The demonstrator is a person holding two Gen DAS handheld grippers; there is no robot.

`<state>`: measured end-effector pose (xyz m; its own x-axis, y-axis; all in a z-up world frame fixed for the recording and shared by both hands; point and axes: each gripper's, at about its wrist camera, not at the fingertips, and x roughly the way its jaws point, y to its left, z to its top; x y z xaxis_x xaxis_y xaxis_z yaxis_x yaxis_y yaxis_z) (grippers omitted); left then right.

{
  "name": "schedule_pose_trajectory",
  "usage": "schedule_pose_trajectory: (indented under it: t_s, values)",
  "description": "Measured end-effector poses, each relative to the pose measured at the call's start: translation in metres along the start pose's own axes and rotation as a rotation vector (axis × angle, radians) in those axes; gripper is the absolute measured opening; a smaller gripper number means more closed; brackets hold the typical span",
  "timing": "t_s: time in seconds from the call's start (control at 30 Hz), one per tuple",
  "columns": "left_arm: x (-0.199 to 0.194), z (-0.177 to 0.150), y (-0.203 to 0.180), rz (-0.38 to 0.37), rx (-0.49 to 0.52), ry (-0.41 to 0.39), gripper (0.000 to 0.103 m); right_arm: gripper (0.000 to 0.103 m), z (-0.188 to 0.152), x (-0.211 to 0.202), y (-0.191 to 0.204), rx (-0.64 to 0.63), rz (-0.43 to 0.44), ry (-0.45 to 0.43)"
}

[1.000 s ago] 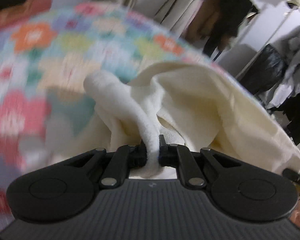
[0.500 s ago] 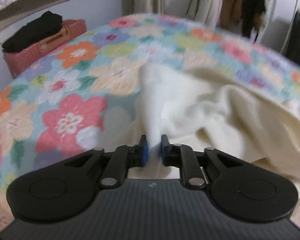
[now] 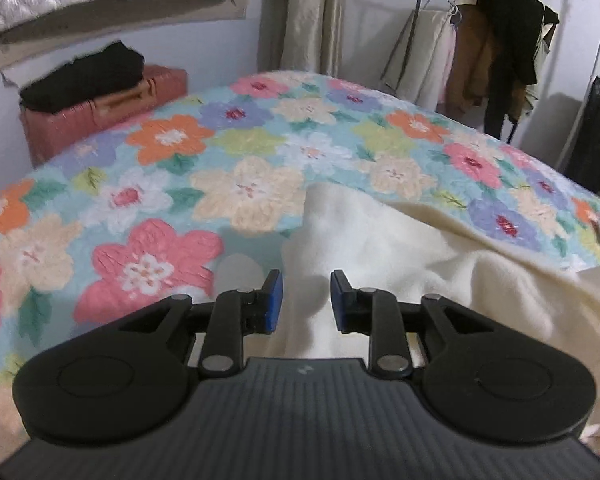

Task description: Fold clothes

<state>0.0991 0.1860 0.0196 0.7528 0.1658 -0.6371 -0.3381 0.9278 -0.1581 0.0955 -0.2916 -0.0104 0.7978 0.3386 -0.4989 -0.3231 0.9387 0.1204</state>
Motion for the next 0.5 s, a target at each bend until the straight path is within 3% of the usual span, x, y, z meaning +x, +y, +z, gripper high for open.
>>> schedule_pose_trajectory:
  t_s: [0.17, 0.27, 0.37, 0.5]
  values:
    - [0.005, -0.004, -0.007, -0.034, 0.035, 0.045, 0.043, 0.008, -0.002, 0.007, -0.011, 0.076, -0.059, 0.070]
    - [0.009, -0.008, -0.016, -0.078, 0.112, 0.090, 0.053, 0.008, -0.005, 0.006, -0.024, 0.180, -0.082, 0.097]
    - [0.005, -0.012, -0.025, -0.097, 0.176, 0.091, 0.056, 0.008, -0.019, 0.004, -0.043, 0.340, -0.073, 0.138]
    - [-0.002, -0.008, -0.028, -0.137, 0.166, 0.066, 0.056, 0.012, -0.031, 0.003, -0.063, 0.452, -0.154, 0.152]
